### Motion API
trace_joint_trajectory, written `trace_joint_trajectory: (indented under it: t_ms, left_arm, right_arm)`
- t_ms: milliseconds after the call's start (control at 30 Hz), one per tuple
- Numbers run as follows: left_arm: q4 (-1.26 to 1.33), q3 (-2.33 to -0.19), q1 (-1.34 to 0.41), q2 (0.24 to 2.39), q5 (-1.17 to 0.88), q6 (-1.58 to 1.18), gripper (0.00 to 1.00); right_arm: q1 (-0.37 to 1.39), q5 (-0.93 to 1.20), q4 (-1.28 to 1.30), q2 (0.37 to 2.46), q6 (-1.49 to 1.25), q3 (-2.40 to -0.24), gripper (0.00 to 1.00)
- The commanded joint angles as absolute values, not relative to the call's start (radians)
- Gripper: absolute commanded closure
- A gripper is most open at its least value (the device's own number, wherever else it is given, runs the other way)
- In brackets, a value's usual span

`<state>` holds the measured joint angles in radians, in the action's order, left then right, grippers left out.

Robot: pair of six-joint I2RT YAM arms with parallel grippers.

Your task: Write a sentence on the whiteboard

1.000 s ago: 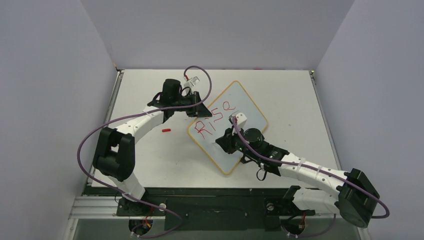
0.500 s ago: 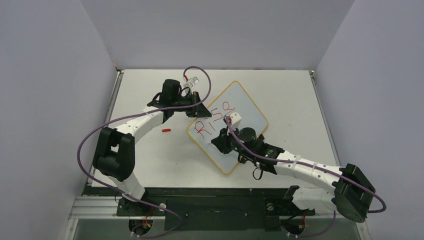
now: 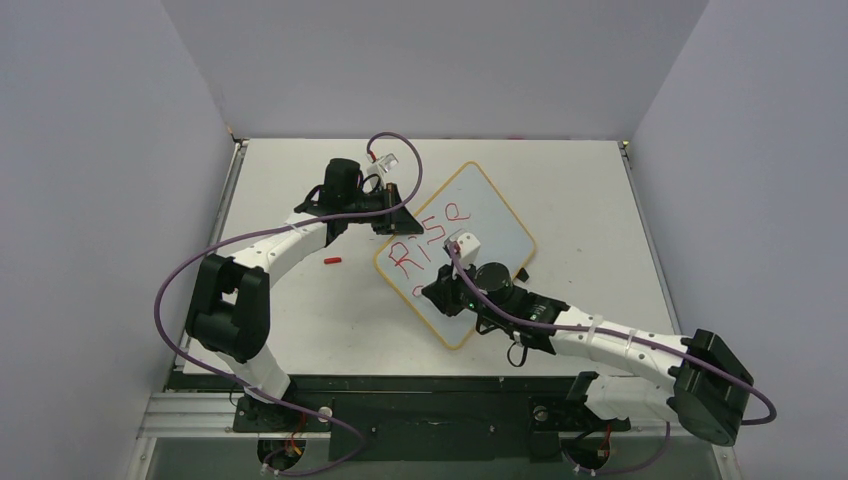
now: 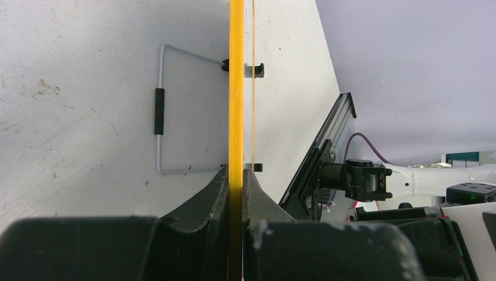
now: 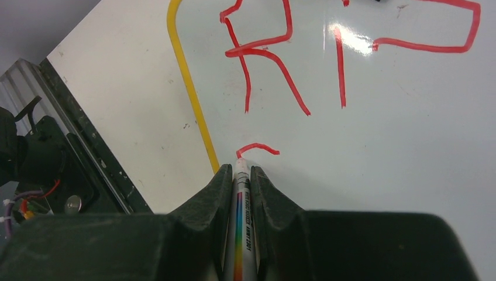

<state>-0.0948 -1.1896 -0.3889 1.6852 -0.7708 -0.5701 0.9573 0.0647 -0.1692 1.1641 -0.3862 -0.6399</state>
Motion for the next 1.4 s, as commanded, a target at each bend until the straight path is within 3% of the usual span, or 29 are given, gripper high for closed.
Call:
trace_joint_trajectory:
  t_ms: [0,333,1367]
  left_arm:
    - [-0.04,-1.204,-0.387,1.649,-0.769,-0.551,1.0]
    - [-0.038,-1.202,-0.387,1.645,-0.769,-0.554,1.0]
    - [-0.056,-1.21,-0.385,1.644,-0.76,-0.542,1.0]
  right_arm:
    - [0.964,-0.011,-0.134,1.118,-0.391,-0.604,1.0]
    - [0.96,-0.123,-0.068,1.135,-0.383,-0.635,1.0]
    - [1.04,-0.041,-0.004,1.182,-0.341,-0.713,1.0]
